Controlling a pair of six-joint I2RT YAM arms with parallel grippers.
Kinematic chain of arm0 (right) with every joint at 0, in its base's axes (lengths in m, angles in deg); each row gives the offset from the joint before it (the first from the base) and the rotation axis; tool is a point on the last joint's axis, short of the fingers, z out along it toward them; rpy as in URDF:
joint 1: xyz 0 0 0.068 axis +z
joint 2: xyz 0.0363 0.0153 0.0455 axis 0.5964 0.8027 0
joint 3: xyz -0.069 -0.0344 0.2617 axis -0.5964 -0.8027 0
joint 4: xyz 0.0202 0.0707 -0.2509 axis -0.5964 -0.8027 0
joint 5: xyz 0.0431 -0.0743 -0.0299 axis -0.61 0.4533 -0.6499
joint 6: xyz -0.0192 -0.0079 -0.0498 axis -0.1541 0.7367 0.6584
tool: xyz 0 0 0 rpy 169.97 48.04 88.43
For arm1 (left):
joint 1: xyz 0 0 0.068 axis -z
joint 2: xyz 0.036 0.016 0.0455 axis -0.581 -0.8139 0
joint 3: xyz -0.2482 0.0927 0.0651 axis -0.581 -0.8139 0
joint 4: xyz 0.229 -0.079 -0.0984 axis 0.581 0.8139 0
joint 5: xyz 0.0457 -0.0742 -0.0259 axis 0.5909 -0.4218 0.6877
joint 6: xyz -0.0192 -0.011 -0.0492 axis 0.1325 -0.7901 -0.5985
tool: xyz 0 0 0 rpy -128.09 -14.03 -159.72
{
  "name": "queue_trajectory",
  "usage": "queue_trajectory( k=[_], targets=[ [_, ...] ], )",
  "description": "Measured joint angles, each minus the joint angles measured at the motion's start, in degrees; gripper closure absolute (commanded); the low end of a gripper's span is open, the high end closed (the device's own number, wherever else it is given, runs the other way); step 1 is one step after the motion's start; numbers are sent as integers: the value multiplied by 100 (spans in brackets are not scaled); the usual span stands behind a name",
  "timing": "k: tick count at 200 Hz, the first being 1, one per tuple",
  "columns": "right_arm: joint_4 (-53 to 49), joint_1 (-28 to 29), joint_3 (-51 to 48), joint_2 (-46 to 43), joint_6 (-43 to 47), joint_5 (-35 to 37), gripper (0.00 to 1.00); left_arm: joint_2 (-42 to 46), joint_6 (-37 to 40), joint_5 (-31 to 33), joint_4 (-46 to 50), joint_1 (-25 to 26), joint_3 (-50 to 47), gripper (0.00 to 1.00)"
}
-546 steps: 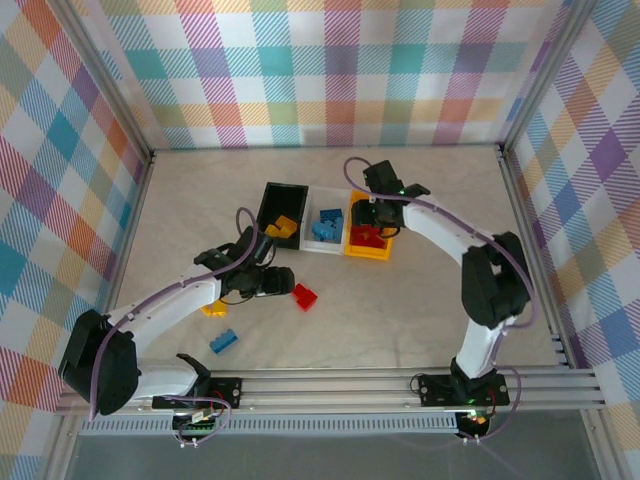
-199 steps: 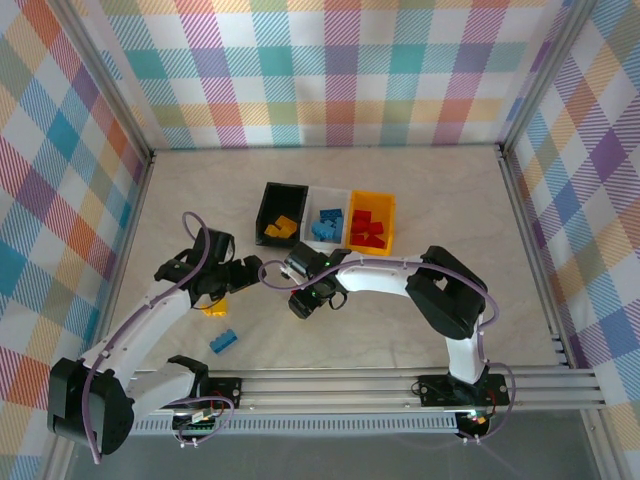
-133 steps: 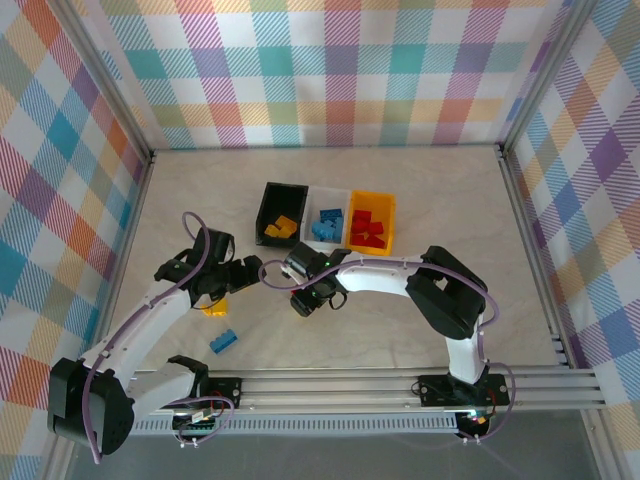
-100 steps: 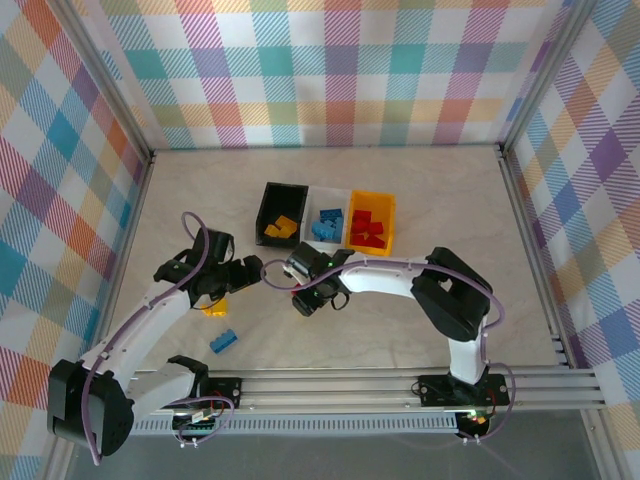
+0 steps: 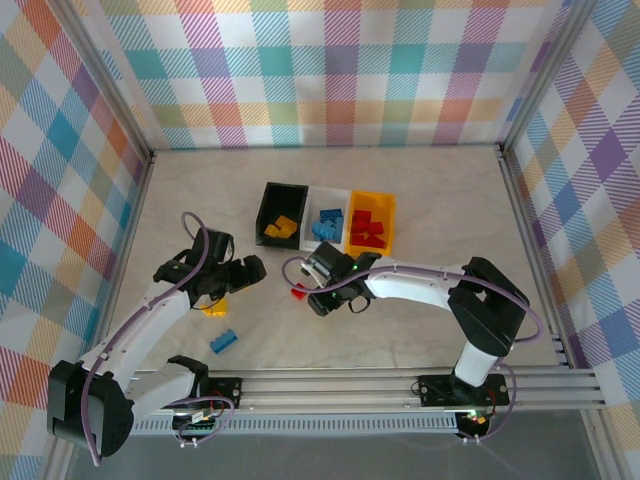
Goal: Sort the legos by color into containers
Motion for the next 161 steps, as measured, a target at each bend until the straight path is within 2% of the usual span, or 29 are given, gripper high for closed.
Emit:
queue_trajectory(
  k=[91, 121, 161],
  targets=[
    [-87, -236, 122, -129, 15, 74, 51, -33, 42, -61, 0, 0, 0, 12],
    [-201, -710, 122, -632, 144, 155, 50, -133, 44, -144, -22, 0, -2, 12],
    [-400, -1762, 400, -922, 461, 151, 50, -275, 44, -267, -83, 0, -83, 12]
  ],
)
